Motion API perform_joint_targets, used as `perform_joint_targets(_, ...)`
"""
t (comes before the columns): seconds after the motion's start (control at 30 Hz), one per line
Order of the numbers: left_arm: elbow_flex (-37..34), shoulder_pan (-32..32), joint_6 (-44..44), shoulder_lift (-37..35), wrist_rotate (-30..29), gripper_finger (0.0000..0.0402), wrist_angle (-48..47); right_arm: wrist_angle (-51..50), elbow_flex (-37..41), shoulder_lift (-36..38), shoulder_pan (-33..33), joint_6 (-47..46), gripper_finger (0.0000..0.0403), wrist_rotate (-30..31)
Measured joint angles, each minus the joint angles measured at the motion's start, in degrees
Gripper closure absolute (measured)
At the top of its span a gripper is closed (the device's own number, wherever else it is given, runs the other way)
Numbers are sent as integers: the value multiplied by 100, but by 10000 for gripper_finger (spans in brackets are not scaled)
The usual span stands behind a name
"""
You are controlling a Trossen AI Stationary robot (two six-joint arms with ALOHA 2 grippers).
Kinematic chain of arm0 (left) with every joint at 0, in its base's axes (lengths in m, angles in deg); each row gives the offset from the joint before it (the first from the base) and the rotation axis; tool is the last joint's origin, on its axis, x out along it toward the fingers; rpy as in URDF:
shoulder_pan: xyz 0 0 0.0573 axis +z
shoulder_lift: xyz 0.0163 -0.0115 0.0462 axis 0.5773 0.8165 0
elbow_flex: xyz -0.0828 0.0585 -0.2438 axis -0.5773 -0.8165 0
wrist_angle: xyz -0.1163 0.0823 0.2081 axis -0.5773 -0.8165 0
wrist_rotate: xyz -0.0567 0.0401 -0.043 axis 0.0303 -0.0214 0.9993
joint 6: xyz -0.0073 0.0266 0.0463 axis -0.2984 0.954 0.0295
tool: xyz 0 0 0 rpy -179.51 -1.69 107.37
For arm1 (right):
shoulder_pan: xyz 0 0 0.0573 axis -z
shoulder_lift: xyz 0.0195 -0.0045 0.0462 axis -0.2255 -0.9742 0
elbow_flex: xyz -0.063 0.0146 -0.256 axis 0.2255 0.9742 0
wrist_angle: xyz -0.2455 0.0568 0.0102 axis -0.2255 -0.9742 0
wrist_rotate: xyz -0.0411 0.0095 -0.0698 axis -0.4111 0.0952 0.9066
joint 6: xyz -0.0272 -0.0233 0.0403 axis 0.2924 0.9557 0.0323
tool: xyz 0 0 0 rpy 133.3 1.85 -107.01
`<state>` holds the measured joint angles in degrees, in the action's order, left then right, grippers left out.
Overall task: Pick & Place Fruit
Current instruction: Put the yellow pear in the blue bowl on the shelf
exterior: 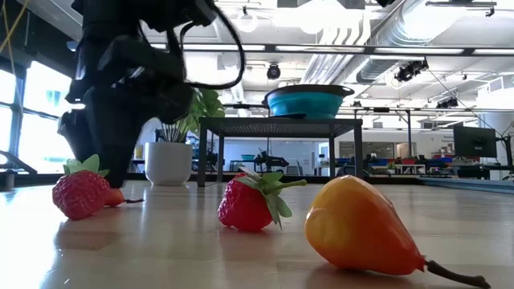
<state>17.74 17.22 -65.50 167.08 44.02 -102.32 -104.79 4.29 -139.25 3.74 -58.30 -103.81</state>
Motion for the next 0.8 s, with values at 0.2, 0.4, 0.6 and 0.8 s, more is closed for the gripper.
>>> perform_joint_targets(0.2,6,0,9,0,56,172,3,4,0,0,-2,2,400,0)
perform_joint_targets(0.4,1,0,30,76,206,172,31,4,0,0,-2,1,399,1)
perform_joint_targets(0.6,4,0,44,76,206,172,23,4,0,0,-1,1,399,2)
perform_joint_targets(0.8,4,0,44,76,206,172,23,4,0,0,0,2,399,2)
